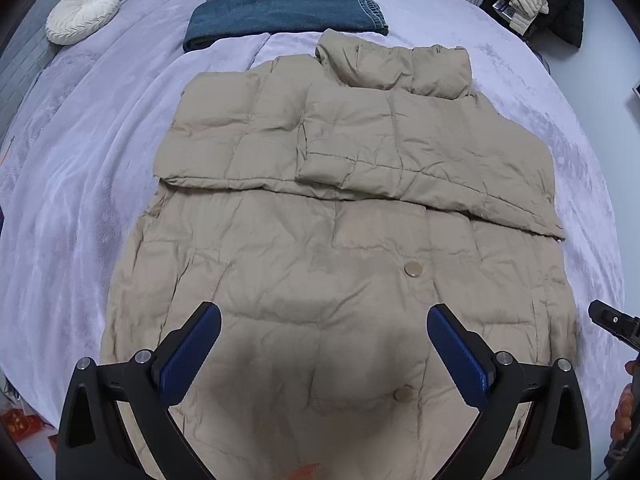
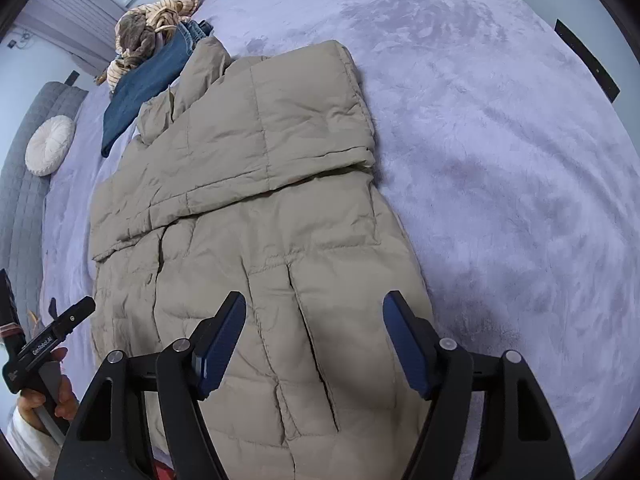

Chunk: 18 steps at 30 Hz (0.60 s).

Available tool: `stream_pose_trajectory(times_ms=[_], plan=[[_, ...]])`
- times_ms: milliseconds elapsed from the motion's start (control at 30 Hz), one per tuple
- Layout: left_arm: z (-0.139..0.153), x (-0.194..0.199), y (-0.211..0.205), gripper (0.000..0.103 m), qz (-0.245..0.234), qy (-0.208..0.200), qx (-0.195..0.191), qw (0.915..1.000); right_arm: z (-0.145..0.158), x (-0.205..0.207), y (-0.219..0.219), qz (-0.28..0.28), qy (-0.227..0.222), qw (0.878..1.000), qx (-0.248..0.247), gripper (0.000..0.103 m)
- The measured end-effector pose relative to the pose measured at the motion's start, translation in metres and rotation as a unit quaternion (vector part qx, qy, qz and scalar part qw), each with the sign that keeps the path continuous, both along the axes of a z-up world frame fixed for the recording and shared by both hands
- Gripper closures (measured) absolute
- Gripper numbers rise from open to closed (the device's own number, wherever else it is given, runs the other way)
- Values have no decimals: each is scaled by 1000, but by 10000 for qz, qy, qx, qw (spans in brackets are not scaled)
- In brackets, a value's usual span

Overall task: Fold large clothes
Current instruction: 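Slide both tools under the jacket hem and lift it toward the collar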

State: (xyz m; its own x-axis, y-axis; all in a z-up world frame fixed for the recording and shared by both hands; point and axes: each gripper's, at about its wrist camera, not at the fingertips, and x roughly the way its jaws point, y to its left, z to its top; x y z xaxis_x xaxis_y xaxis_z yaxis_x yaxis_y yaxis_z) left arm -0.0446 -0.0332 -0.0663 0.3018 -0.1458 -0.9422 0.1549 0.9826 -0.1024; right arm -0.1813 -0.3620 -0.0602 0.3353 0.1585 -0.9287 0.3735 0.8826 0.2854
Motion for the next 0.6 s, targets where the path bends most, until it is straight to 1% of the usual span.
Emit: stream_pose_trajectory(times_ms=[100, 167, 233, 267, 300, 433, 600], plan=[[3, -14, 2, 0, 64, 53, 15, 10000, 0, -6, 4, 66, 54, 9999, 94, 27], [3, -23, 4, 0, 88, 145, 35, 9998, 1, -10, 7, 99, 76, 9998, 162, 24], [4, -31, 8, 0, 101, 204, 80, 9997, 3, -15, 12, 118, 61, 9995, 281, 23], [4, -34, 10, 0, 106, 226, 85, 9997, 4, -18, 15, 130, 47, 9993, 344, 18], [4, -38, 13, 0, 109, 260, 87, 9996, 4, -20, 18, 134, 28, 9992, 377, 16], [1, -49, 28, 0, 150, 333, 108, 9993, 1, -32, 33, 94, 61, 9987, 487, 16], [-9, -62, 56, 0, 196, 406, 25, 9990, -8, -51, 52, -85, 151, 9986, 508, 16]])
